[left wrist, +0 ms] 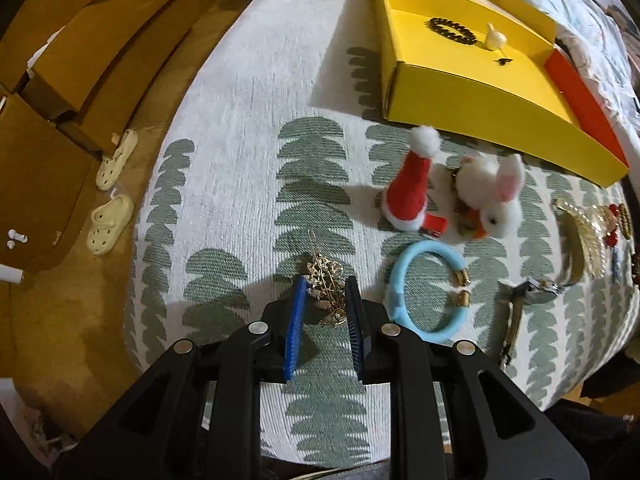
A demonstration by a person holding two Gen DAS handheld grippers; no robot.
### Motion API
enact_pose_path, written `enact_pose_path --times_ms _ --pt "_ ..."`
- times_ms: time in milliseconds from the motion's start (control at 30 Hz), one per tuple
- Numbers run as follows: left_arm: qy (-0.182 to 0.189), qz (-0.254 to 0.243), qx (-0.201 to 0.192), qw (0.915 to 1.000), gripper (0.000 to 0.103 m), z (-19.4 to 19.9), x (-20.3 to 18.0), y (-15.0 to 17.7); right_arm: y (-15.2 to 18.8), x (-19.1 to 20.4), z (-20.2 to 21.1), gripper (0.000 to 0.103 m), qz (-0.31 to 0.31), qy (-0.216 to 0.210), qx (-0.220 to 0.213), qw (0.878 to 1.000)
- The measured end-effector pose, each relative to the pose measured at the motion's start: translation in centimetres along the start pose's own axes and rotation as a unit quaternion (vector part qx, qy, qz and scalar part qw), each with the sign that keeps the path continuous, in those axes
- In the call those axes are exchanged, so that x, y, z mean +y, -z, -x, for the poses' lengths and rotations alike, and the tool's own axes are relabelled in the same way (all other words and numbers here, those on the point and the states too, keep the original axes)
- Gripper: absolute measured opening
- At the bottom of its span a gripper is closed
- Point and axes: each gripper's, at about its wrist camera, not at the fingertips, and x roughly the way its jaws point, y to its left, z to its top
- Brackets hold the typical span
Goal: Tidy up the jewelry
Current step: 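Carry brooch and bead bracelet over the bedspread and lower them, then open both tools to release brooch and bead bracelet on the bedspread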
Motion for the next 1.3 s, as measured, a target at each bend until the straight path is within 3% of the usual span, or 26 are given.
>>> enact_pose_path --times_ms 567,700,833,1000,1300 --pt "-0.02 0.001 0.0 0.9998 0.023 -1.0 -0.5 0.1 2.4 5.1 -6.1 0.021 0.066 0.066 0.072 0.993" --pt "-0.018 0.002 0.0 0.9998 0.025 -0.9 -0.7 0.1 2.5 5.6 -6.5 0.026 0.074 0.079 0.081 0.991" --pt "-0.01 0.007 0.003 0.9999 0.029 -0.8 -0.7 0.0 2.2 5.8 -5.6 0.028 0.068 0.084 0.07 0.992" --pt "0.003 0.012 -0.005 0.9999 0.04 0.1 -0.5 -0.1 1.5 6.6 -3.0 0.044 0.072 0.072 0.021 0.995" --pt "0.024 0.022 -0.038 0.9988 0.05 2.5 -0.1 -0.6 0.9 8.9 -0.7 0.044 0.09 0.042 -0.029 0.995"
